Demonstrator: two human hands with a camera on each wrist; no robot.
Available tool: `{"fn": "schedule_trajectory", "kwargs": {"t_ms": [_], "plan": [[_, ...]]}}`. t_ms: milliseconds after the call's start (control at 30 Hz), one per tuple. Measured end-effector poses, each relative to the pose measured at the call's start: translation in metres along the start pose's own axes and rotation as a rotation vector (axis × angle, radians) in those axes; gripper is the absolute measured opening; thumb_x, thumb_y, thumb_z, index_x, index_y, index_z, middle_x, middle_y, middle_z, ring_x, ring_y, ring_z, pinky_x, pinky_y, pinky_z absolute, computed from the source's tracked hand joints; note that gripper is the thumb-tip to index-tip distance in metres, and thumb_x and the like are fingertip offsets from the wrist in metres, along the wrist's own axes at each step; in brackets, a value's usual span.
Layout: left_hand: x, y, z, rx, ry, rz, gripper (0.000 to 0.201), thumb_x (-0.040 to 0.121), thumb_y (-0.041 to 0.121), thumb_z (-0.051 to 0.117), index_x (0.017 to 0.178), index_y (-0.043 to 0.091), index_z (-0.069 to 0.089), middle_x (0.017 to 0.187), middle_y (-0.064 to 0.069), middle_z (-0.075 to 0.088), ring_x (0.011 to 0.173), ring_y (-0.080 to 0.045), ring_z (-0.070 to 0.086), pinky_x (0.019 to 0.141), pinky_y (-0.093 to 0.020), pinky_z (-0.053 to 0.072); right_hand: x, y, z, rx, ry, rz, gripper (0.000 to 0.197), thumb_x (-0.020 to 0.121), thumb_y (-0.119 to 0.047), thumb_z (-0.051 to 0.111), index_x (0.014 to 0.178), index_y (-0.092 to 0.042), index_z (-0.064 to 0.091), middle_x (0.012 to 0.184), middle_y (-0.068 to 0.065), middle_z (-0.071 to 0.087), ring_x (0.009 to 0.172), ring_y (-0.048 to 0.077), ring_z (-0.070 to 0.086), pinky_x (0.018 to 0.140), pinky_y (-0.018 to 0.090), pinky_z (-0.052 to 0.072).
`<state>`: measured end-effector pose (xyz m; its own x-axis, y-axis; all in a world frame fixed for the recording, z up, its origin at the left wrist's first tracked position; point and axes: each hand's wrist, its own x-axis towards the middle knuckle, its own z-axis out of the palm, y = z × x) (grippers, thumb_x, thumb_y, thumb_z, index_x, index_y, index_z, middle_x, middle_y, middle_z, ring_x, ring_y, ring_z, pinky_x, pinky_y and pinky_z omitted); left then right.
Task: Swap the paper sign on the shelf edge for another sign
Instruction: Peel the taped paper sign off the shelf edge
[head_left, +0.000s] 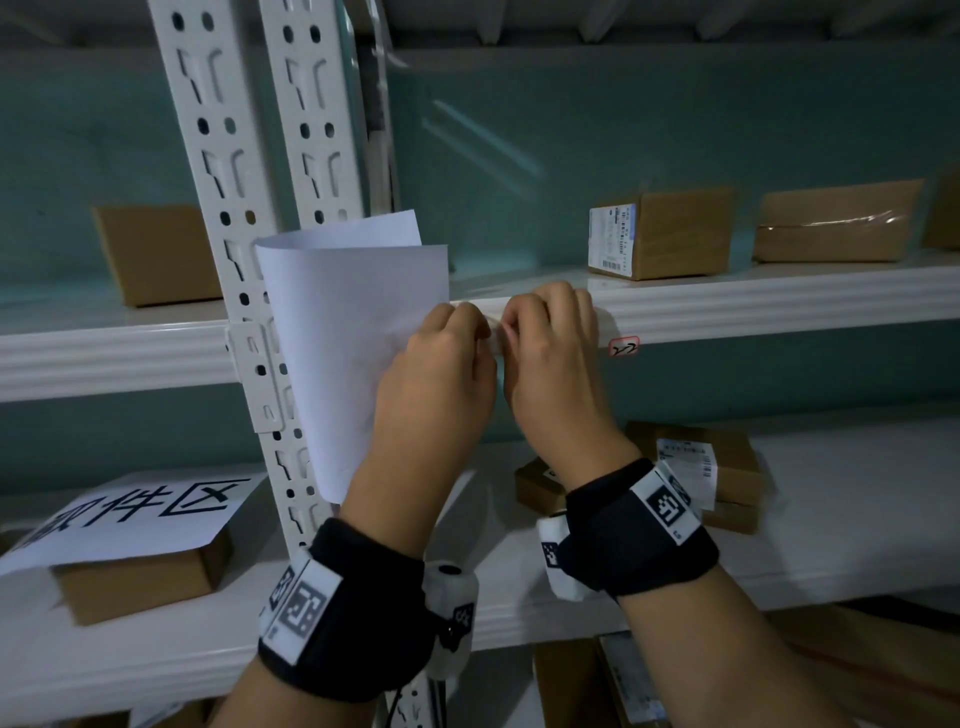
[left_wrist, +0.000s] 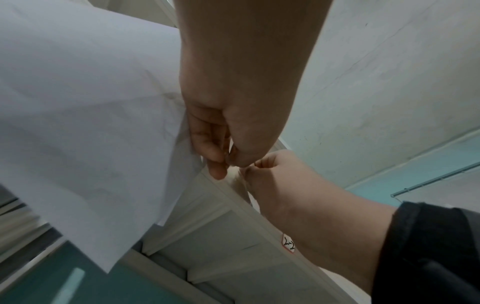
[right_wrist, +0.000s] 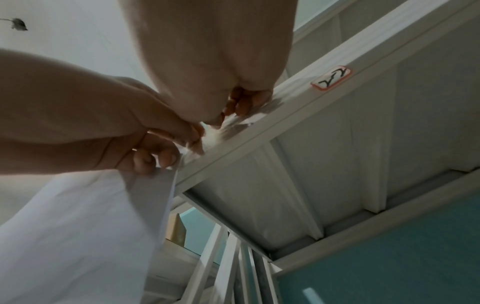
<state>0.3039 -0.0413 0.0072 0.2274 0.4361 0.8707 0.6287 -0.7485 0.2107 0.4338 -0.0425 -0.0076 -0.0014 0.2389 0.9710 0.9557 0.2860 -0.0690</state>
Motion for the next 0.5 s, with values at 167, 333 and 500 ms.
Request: {"fn": "schedule_trajectory", "kwargs": {"t_ms": [167,333,500], "plan": [[0.002,0.001,-0.003,-0.024,0.004,0.005,0.009,0.098,0.011,0.057,0.096,0.007,0.065,0.095,-0.009,0.064,0.074,-0.032,0.061,0.063,-0.050,0.056,0.004,-0.006,-0.009,-0.032,-0.096,0.021,0.008,0.092,0.001,0.061,0.094,-0.006,0.059,0.099,0.016,0.056,0.093,0.034,0.052,0.076,0.046,0.046],[-0.003,0.012,-0.011,-0.054,-0.008,-0.009,0.008,0.095,0.006,0.057,0.093,0.005,0.064,0.093,-0.010,0.064,0.073,-0.032,0.060,0.063,-0.051,0.055,0.001,-0.019,-0.021,-0.070,-0.237,0.028,0.016,0.086,0.004,0.059,0.099,-0.004,0.059,0.105,0.018,0.057,0.096,0.035,0.053,0.079,0.046,0.047],[-0.016,0.013,-0.023,-0.067,-0.008,-0.034,0.005,0.097,0.009,0.059,0.095,0.007,0.063,0.095,-0.008,0.064,0.075,-0.031,0.061,0.064,-0.050,0.056,-0.010,-0.037,-0.028,0.048,-0.330,0.122,0.025,0.087,0.004,0.065,0.109,-0.006,0.058,0.115,0.014,0.054,0.106,0.028,0.049,0.087,0.038,0.046]]}}
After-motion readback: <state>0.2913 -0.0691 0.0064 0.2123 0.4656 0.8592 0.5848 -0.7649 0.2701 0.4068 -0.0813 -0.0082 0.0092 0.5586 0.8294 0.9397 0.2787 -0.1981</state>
